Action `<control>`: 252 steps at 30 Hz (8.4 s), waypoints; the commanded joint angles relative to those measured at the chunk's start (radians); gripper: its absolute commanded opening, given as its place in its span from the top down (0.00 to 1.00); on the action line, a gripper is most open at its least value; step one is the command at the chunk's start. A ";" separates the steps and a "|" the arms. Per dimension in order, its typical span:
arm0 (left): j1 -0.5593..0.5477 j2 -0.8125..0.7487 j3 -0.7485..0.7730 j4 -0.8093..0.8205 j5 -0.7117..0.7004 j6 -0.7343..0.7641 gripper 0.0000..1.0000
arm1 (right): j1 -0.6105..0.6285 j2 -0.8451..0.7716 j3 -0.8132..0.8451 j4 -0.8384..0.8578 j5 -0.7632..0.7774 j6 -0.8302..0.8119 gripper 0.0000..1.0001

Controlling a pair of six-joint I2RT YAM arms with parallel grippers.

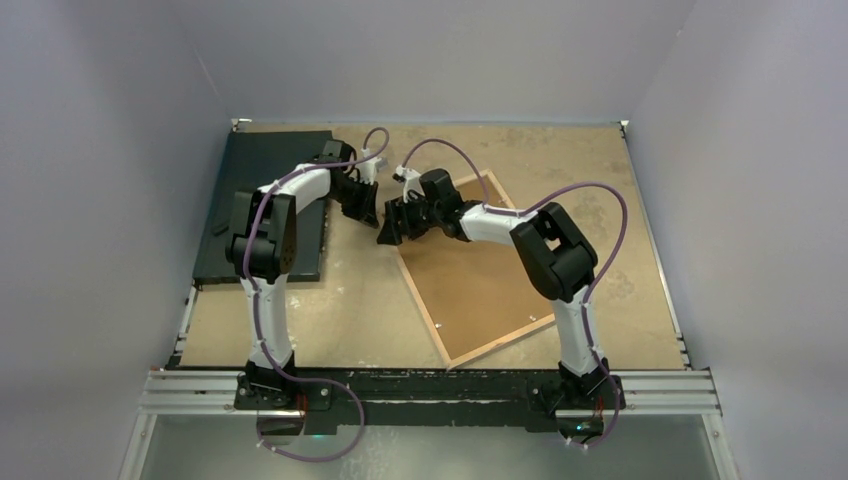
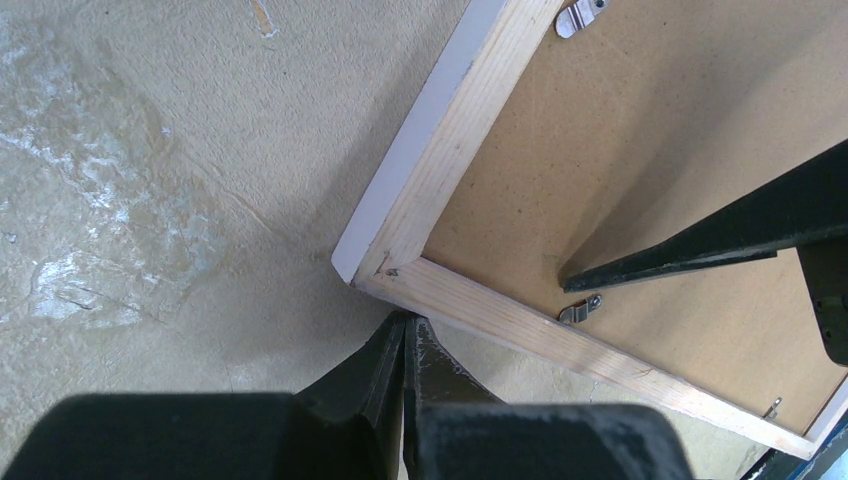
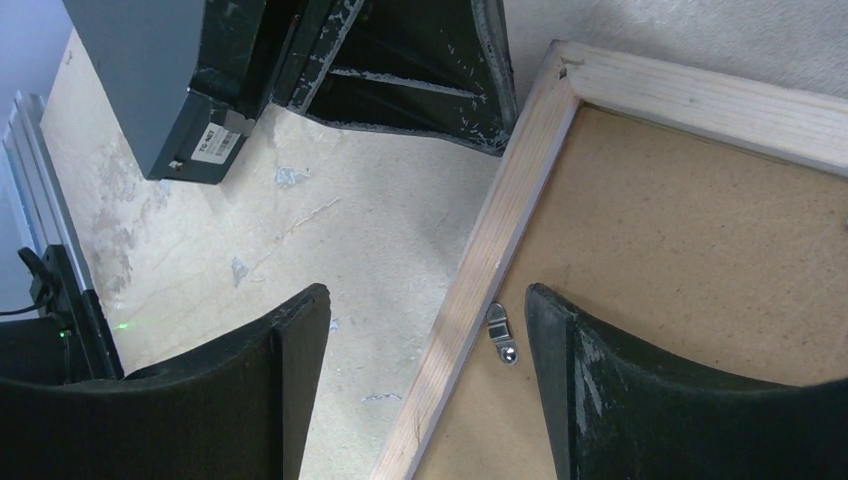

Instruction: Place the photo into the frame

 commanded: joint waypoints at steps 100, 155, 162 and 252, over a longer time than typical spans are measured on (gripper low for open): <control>-0.051 0.059 0.056 0.042 0.075 0.017 1.00 | -0.210 -0.300 -0.414 0.087 0.085 0.445 0.18; 0.021 -0.064 -0.127 0.041 0.125 0.071 0.92 | -0.418 -1.124 -0.884 -0.781 0.364 0.624 0.01; 0.000 -0.090 -0.207 0.009 0.151 0.116 1.00 | -0.462 -1.080 -0.805 -0.598 0.443 0.642 0.01; 0.036 -0.205 -0.407 -0.076 0.332 0.228 0.91 | 0.181 -0.181 -0.381 0.271 0.362 0.801 0.36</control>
